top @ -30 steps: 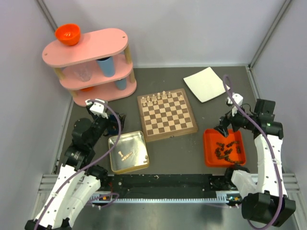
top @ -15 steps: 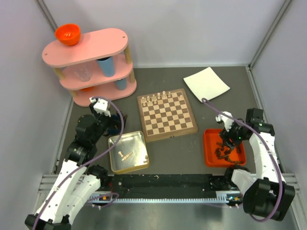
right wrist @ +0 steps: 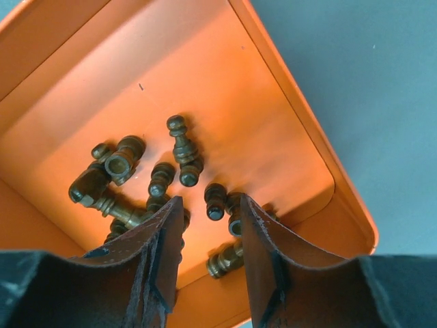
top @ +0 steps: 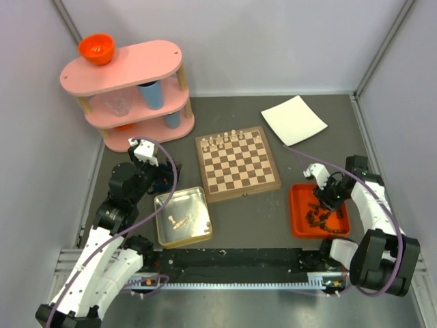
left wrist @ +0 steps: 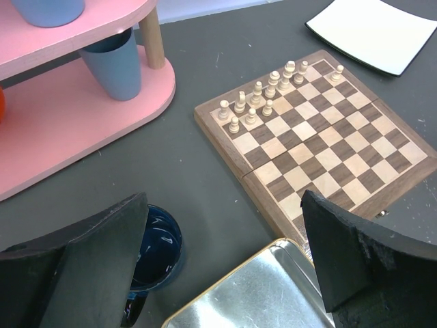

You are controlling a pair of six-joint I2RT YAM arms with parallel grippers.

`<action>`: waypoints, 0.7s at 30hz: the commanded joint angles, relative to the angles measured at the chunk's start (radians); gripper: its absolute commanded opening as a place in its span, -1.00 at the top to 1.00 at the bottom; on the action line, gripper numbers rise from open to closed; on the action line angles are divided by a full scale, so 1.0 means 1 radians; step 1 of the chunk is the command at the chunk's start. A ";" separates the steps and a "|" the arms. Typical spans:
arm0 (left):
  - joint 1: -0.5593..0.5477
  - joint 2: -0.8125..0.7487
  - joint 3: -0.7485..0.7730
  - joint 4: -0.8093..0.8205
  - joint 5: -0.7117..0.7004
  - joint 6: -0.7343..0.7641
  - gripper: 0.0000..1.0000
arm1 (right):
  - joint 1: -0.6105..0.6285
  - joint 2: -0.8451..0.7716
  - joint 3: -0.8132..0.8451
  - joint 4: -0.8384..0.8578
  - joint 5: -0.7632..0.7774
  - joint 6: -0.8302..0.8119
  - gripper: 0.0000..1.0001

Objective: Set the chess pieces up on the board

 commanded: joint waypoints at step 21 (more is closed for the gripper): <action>-0.004 -0.002 0.001 0.034 0.006 0.010 -0.98 | 0.093 0.099 -0.020 0.088 -0.008 0.007 0.84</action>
